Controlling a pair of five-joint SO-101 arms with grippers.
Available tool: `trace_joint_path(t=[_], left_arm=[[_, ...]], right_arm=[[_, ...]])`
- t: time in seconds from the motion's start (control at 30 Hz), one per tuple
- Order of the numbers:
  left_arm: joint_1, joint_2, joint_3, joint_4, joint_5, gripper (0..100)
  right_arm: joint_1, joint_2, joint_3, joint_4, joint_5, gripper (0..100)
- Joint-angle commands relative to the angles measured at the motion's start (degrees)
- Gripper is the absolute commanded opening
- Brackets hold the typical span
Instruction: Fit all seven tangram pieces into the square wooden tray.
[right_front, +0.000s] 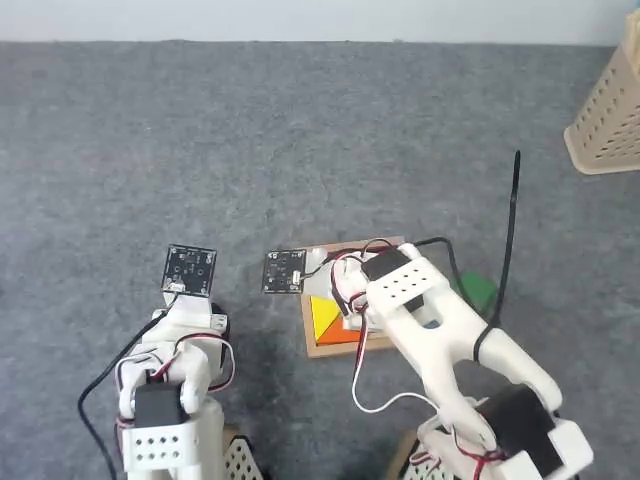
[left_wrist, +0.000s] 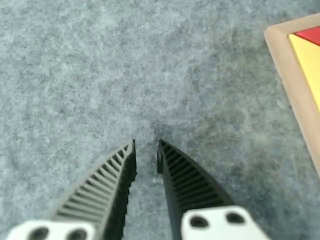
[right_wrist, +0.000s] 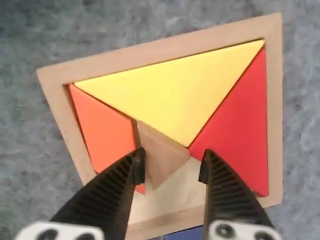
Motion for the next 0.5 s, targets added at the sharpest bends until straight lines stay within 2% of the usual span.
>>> trace_joint_path(t=[0.0,0.1,0.23,0.47], left_arm=[[0.18,-1.23,-0.57,0.0,0.44,7],[0.18,-1.23,-0.57,0.0,0.44,7],[0.18,-1.23,-0.57,0.0,0.44,7],[0.18,-1.23,-0.57,0.0,0.44,7]], right_arm=[[-0.22,-3.38,-0.53,0.75,-0.7,17.6],[-0.22,-3.38,-0.53,0.75,-0.7,15.2],[-0.22,-3.38,-0.53,0.75,-0.7,1.1],[-0.13,-3.38,-2.11,3.47,-0.7,1.0]])
